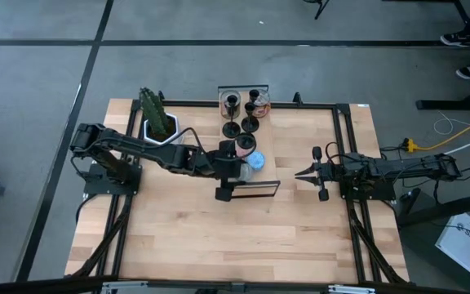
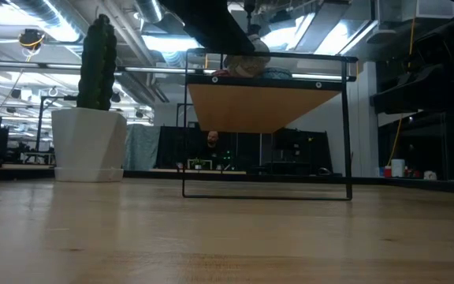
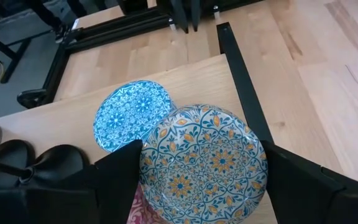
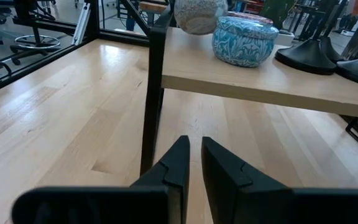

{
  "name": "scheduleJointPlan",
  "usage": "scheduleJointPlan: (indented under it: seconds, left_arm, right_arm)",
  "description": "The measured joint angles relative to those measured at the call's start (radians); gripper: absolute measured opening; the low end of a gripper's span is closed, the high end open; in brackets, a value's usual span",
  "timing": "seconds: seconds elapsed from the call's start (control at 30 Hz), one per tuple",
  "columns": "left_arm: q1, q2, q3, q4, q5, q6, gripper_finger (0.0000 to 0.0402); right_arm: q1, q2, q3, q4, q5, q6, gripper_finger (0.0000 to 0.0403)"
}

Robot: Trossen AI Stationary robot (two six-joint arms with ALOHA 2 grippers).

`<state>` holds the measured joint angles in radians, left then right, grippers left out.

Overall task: Pick & Place candle stick holders
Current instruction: Put the small green scented candle on the shelf

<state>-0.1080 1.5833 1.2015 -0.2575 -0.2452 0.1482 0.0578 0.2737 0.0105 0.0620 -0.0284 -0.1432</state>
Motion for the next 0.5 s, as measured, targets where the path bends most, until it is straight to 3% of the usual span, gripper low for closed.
scheduleJointPlan:
  seconds: [0.5]
  left_arm:
    - [-0.002, 0.001, -0.001, -0.019, -0.04, -0.035, 0.0309]
  right_arm:
    - [0.0, 0.0, 0.0, -0.002, 0.0, 0.0, 0.0045]
